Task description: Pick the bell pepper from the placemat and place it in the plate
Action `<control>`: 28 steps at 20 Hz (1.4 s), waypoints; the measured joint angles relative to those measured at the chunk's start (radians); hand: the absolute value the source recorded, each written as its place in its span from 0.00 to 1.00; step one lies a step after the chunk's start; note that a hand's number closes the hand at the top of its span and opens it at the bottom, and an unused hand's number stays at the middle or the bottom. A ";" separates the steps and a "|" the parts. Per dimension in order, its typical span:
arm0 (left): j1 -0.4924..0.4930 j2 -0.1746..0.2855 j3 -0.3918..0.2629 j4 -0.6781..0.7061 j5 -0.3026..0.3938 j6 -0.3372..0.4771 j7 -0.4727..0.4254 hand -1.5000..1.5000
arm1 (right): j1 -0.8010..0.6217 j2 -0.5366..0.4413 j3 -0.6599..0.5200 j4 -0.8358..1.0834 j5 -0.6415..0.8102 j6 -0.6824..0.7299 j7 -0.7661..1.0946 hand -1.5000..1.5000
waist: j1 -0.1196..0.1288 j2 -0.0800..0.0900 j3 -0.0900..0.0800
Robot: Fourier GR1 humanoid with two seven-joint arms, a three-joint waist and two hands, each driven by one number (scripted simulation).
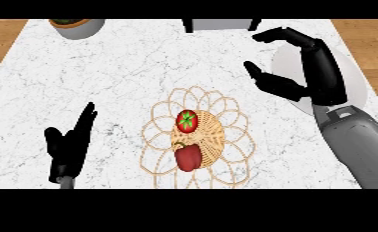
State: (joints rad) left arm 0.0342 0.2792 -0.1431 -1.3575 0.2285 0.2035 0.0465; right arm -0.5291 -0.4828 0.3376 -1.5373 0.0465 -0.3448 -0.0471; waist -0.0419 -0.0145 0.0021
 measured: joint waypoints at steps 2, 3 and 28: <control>-0.015 -0.011 -0.013 -0.006 0.005 -0.011 0.028 0.50 | 0.064 0.042 0.018 -0.049 0.042 -0.076 -0.026 0.00 | 0.007 0.003 0.002; -0.015 -0.020 -0.021 -0.017 0.006 -0.012 0.040 0.50 | 0.103 0.056 0.035 -0.082 0.065 -0.103 -0.038 0.00 | 0.011 0.003 0.002; -0.046 -0.067 -0.037 -0.061 -0.002 -0.053 0.143 0.50 | 0.093 0.082 0.487 -0.482 0.640 0.424 0.910 0.00 | 0.045 0.010 -0.001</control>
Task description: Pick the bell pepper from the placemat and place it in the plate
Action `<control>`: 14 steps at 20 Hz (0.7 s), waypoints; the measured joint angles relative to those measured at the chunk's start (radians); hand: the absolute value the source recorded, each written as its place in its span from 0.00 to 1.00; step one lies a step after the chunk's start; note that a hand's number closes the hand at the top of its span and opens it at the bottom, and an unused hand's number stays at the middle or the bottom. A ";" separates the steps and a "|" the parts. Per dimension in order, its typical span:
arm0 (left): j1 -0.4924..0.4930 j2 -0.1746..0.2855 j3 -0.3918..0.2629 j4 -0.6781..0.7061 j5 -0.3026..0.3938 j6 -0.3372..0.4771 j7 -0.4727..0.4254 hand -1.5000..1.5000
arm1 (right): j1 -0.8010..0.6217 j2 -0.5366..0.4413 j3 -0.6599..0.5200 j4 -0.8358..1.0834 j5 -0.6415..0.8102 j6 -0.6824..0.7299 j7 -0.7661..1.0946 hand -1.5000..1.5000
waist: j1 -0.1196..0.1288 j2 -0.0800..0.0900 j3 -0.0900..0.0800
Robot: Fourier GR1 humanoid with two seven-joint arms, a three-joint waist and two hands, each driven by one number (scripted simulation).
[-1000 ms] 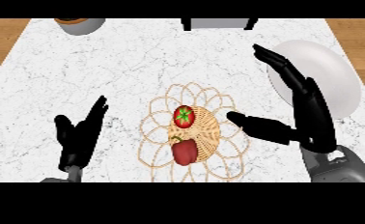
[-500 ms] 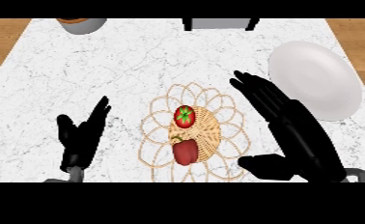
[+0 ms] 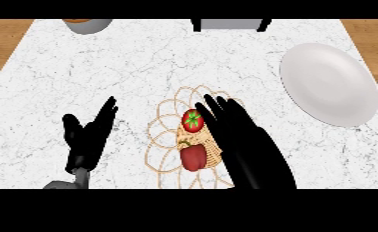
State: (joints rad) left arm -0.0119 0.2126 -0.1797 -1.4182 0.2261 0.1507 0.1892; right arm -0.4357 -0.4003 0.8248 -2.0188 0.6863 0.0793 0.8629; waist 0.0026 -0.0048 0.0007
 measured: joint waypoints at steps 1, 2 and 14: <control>-0.001 0.000 0.002 0.001 -0.003 -0.002 0.003 0.50 | -0.009 0.036 0.010 0.023 0.025 0.012 0.016 0.00 | 0.001 0.001 0.000; 0.006 -0.005 -0.001 -0.010 -0.008 0.002 0.009 0.50 | -0.001 0.050 0.013 0.042 0.048 0.016 0.012 0.00 | 0.001 0.001 0.000; 0.031 -0.028 0.023 -0.032 -0.032 -0.030 0.012 0.50 | 0.085 0.286 0.062 0.218 0.204 0.096 0.039 0.00 | 0.001 0.002 0.001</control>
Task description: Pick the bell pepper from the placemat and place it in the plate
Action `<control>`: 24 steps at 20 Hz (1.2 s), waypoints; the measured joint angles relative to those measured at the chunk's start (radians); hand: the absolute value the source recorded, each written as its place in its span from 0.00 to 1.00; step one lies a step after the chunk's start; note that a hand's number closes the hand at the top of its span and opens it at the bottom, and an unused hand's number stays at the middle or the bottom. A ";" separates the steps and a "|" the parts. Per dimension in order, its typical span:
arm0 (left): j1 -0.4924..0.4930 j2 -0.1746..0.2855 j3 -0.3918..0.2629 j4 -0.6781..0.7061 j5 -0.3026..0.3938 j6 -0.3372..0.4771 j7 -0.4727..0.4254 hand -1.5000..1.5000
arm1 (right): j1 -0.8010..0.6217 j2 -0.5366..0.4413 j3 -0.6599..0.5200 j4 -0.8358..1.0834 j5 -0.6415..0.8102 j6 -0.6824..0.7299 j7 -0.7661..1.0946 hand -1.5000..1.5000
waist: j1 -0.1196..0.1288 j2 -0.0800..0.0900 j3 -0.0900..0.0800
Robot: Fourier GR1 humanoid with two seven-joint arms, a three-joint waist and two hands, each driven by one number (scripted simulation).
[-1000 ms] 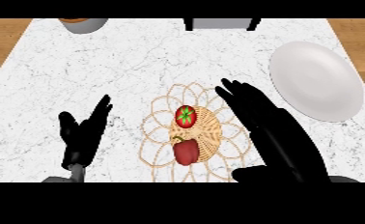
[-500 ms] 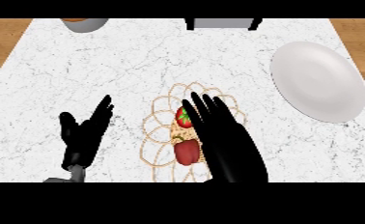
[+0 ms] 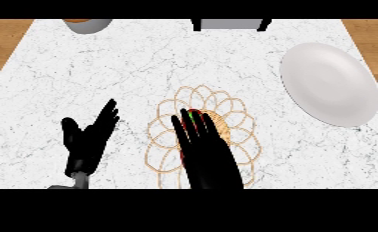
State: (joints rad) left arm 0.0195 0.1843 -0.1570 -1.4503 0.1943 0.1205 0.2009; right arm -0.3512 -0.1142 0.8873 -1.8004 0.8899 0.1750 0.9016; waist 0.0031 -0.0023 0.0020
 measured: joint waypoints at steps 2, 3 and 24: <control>-0.006 -0.002 0.008 0.007 -0.004 -0.009 0.004 0.50 | 0.018 0.023 -0.001 0.059 0.028 -0.029 -0.041 0.00 | 0.000 0.000 0.000; 0.005 -0.005 0.008 -0.001 -0.008 -0.013 -0.005 0.50 | 0.030 0.030 -0.006 0.061 0.041 -0.027 -0.049 0.00 | 0.000 0.000 0.000; 0.007 -0.050 0.056 -0.016 -0.055 -0.052 0.028 0.50 | 0.061 0.112 -0.045 0.306 0.201 -0.046 -0.113 1.00 | 0.001 0.001 -0.001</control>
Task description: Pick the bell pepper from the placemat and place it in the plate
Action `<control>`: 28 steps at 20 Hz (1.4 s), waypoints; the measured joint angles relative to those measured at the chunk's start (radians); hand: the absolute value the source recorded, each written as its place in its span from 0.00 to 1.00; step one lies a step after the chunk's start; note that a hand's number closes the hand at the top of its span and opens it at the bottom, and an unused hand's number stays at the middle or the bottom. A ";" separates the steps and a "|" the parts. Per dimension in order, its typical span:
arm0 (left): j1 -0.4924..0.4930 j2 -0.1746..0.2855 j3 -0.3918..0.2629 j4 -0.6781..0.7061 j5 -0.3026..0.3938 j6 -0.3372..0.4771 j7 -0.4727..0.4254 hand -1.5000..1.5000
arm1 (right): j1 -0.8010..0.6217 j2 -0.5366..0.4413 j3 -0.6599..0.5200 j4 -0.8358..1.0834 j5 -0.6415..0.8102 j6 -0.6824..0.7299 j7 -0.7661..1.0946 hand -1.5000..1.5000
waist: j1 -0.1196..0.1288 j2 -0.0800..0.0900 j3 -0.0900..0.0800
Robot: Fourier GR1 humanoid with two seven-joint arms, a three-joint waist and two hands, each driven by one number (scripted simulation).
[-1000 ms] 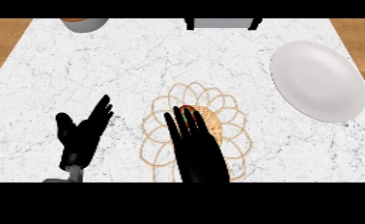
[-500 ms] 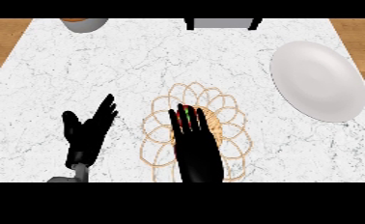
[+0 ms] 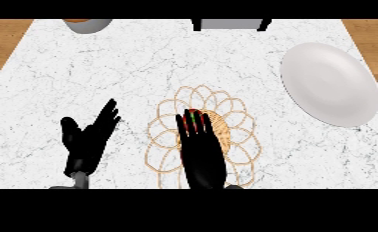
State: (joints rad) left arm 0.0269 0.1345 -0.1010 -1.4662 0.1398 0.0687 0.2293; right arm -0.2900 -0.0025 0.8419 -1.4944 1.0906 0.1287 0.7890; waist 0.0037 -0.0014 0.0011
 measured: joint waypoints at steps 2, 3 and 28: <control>-0.008 -0.005 0.002 0.014 -0.006 0.001 -0.008 0.50 | -0.013 -0.005 -0.009 0.027 -0.001 0.030 -0.029 1.00 | 0.000 -0.001 0.000; -0.001 -0.008 0.002 0.014 -0.008 -0.001 -0.020 0.50 | -0.027 -0.003 -0.009 0.043 0.000 0.039 -0.040 1.00 | 0.001 -0.003 0.001; -0.008 -0.016 0.018 -0.009 -0.023 -0.031 -0.038 0.50 | -0.349 -0.060 -0.681 0.236 0.301 -0.262 0.315 1.00 | 0.024 0.033 0.000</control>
State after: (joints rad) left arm 0.0191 0.1181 -0.0832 -1.4748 0.1167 0.0376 0.1910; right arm -0.6394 -0.0621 0.1613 -1.2586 1.3914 -0.1337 1.1044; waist 0.0282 0.0314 0.0014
